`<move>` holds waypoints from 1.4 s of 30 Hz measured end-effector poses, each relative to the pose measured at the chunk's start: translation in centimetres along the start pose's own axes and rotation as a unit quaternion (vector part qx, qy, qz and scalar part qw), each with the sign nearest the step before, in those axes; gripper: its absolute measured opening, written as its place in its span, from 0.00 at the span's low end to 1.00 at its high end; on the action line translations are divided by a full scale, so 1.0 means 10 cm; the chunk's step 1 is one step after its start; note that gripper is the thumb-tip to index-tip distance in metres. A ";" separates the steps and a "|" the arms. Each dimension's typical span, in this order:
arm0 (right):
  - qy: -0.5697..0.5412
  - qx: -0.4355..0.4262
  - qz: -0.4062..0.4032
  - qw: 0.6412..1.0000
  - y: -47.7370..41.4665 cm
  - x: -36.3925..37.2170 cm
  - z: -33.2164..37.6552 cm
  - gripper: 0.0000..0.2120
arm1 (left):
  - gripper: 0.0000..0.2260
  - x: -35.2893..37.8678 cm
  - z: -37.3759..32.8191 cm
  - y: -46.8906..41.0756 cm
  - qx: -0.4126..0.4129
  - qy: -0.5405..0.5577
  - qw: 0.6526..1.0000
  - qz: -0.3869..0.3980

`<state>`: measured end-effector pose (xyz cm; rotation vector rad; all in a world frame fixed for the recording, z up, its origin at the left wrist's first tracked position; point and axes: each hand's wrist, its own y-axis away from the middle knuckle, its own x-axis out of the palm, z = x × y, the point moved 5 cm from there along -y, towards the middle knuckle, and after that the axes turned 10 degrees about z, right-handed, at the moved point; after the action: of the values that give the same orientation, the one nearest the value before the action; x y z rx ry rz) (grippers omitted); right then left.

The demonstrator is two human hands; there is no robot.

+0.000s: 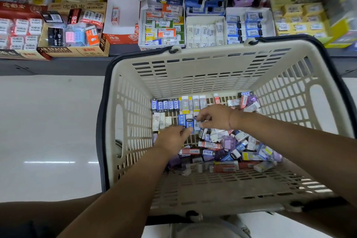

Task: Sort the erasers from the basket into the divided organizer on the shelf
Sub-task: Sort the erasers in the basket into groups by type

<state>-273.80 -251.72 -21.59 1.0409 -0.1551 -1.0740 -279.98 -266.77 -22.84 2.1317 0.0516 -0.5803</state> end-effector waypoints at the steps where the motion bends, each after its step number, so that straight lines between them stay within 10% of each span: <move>1: 0.037 0.002 0.014 0.999 0.01 0.07 -0.04 0.16 | 0.23 0.05 -0.02 -0.01 0.014 -0.001 1.000 0.014; 13: 0.300 0.019 -0.014 0.954 -0.03 0.33 0.00 0.11 | 0.19 0.15 -0.25 -0.23 0.076 -0.102 0.992 -0.019; 27: 0.281 0.013 -0.027 0.959 0.03 0.35 -0.07 0.15 | 0.27 0.14 -0.20 -0.25 0.061 -0.214 0.975 -0.013; 34: -0.010 0.006 -0.113 0.994 0.13 -0.06 -0.15 0.12 | 0.28 0.05 -0.03 -0.15 0.020 0.027 0.996 -0.081; 42: -0.337 0.077 -0.239 0.907 -0.52 -0.04 0.29 0.10 | 0.20 -0.17 0.09 -0.04 -0.040 0.223 0.961 -0.159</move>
<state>-279.04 -253.65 -23.84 0.8227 -0.5710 -1.8762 -281.96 -266.98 -22.86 2.1500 0.6666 -0.2610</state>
